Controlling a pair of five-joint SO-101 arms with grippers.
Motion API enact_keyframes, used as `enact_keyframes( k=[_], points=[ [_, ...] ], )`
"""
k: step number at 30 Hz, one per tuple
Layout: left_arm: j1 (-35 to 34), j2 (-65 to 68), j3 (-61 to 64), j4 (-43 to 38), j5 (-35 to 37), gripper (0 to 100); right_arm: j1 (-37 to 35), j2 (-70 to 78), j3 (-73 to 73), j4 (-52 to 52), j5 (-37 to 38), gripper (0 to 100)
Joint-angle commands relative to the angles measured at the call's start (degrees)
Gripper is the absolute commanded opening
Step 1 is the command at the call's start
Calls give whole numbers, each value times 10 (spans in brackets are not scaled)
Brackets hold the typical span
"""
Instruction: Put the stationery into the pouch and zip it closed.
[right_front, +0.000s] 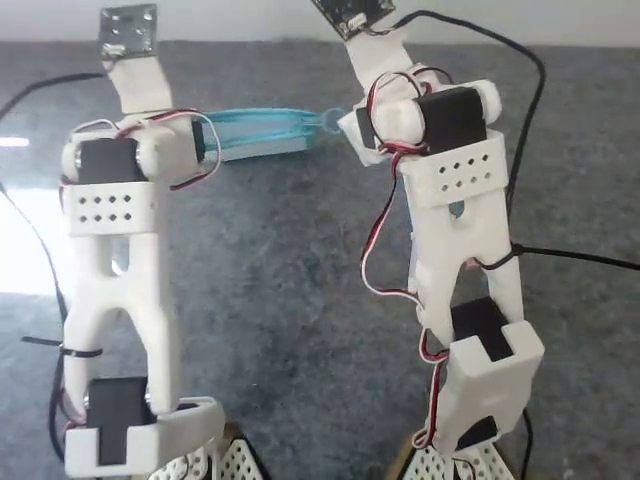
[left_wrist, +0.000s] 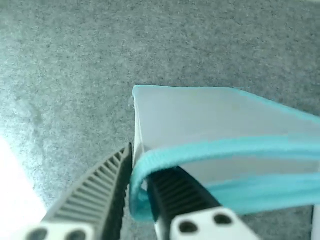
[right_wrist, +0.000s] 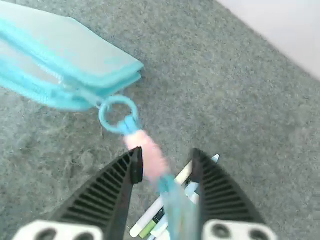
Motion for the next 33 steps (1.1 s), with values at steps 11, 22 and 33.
enact_keyframes(
  k=[11,22,33],
  points=[
    [1,-4,87,-60,12,9,22,-274,337,20,16,219],
    [1,-7,141,-84,11,9,102,-240,674,-145,47,332],
    [1,-8,176,-126,11,10,159,-161,627,-179,59,329]
  ],
)
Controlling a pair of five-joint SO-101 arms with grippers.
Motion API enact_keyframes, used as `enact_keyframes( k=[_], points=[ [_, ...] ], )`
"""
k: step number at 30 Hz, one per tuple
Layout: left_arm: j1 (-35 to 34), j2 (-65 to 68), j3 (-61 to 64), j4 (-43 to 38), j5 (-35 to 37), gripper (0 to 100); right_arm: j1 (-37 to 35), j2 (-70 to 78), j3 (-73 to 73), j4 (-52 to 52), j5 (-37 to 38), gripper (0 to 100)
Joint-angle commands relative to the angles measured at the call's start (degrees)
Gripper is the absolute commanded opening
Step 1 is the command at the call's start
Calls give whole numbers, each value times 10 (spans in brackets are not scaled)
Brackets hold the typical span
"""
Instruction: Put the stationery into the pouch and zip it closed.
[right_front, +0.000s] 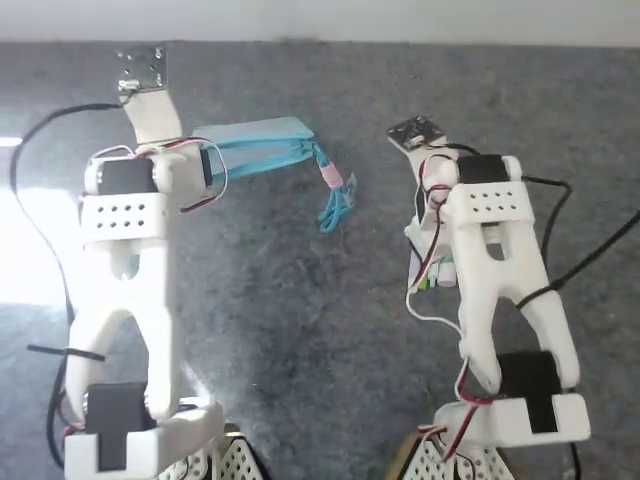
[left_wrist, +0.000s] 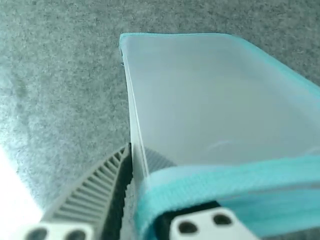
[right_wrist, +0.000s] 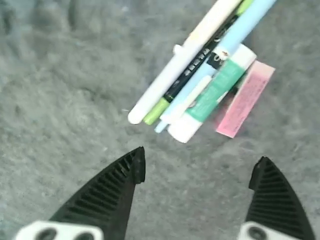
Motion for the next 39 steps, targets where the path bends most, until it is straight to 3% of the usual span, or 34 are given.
enact_keyframes(
  k=[1,8,14,26,32,39],
  points=[
    [-1,-4,12,-24,6,10,22,35,-60,-15,8,329],
    [-1,-2,14,-24,6,10,36,175,-171,-15,9,329],
    [-1,-1,14,-24,6,10,96,269,-271,9,10,329],
    [-1,-1,14,-24,6,11,105,353,-292,27,37,322],
    [-1,-1,14,-24,6,11,109,386,-293,14,37,160],
    [-1,-1,14,-24,7,11,125,390,-302,13,32,48]
  ],
)
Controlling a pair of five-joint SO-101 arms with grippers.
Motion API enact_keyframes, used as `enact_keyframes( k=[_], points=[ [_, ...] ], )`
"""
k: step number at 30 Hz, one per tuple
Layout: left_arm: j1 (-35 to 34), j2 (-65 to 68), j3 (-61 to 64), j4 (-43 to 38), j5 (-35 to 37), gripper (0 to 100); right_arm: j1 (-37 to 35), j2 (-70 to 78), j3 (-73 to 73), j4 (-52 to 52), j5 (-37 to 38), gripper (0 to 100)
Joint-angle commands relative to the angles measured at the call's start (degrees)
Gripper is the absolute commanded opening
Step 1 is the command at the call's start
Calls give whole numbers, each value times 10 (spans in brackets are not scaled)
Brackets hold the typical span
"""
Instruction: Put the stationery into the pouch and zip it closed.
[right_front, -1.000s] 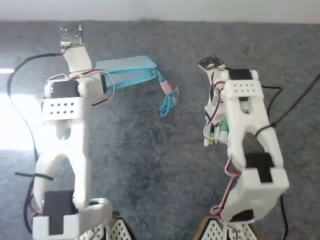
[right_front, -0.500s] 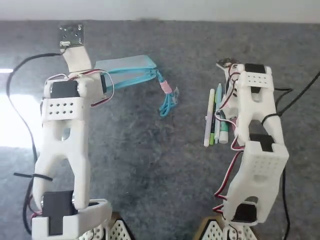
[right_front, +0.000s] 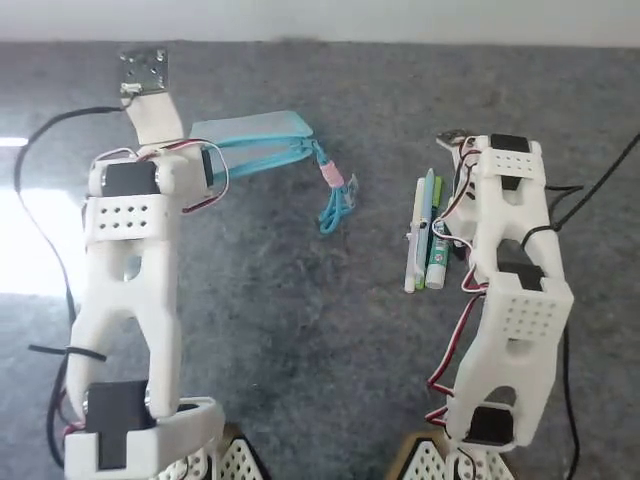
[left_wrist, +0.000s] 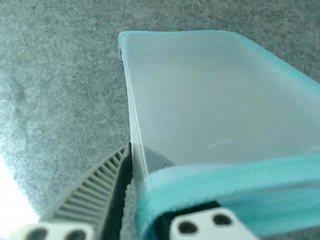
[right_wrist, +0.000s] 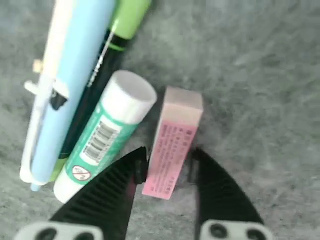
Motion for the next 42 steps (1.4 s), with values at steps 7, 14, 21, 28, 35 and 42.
enact_keyframes(
  k=[7,14,21,28,35,42],
  points=[
    [-1,-1,1,-3,8,11,7,-160,-63,86,3,9],
    [-1,-1,1,-3,8,11,-120,-354,-65,148,-3,8],
    [-1,-1,2,-2,9,11,-289,-399,-69,133,-66,8],
    [0,-1,2,-1,9,11,-371,-342,-70,79,-142,8],
    [4,-1,3,-1,9,11,-387,-335,-105,58,-155,8],
    [52,-6,29,-9,6,10,-419,-327,-113,77,-135,8]
  ],
)
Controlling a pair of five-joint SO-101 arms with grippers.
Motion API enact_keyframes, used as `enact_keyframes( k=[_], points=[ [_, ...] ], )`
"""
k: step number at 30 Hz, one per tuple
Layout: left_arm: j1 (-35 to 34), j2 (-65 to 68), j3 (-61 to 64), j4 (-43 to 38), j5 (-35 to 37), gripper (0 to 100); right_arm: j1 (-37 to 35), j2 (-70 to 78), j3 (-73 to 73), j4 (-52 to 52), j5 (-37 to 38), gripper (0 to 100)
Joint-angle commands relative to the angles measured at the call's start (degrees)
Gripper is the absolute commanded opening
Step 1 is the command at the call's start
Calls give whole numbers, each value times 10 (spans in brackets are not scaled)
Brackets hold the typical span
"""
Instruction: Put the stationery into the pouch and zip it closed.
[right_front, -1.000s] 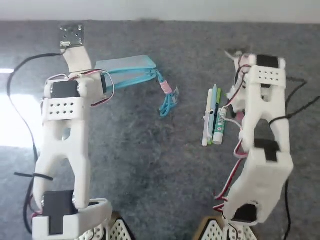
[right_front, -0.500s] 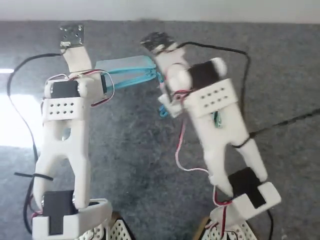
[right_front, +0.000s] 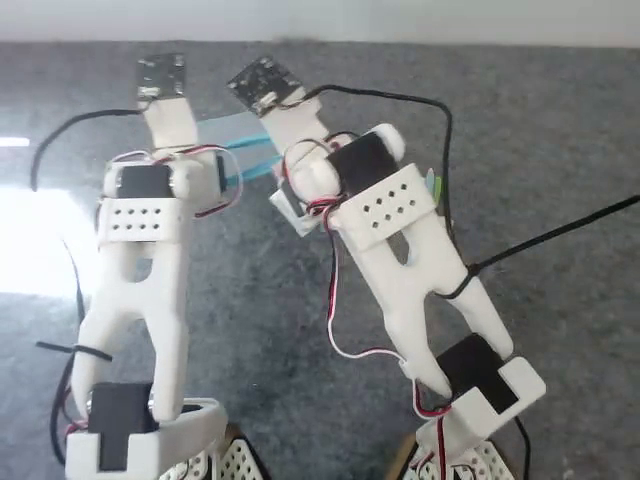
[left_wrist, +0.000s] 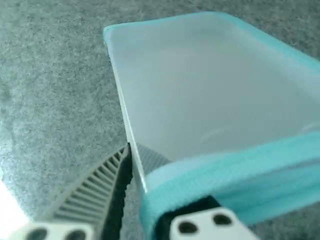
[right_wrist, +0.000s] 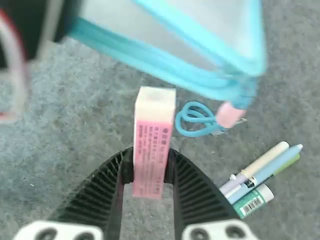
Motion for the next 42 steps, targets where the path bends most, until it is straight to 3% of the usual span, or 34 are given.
enact_keyframes(
  k=[1,11,18,31,42],
  points=[
    [16,-5,7,-7,6,10,-7,7,-35,19,14,8],
    [68,-5,44,-30,-58,10,21,82,-119,104,15,8],
    [88,-5,85,-50,-7,10,33,91,-117,107,1,8],
    [99,0,91,-55,-2,10,70,144,-109,95,-44,8],
    [132,-1,123,-86,-4,10,87,147,-109,92,-35,8]
  ],
)
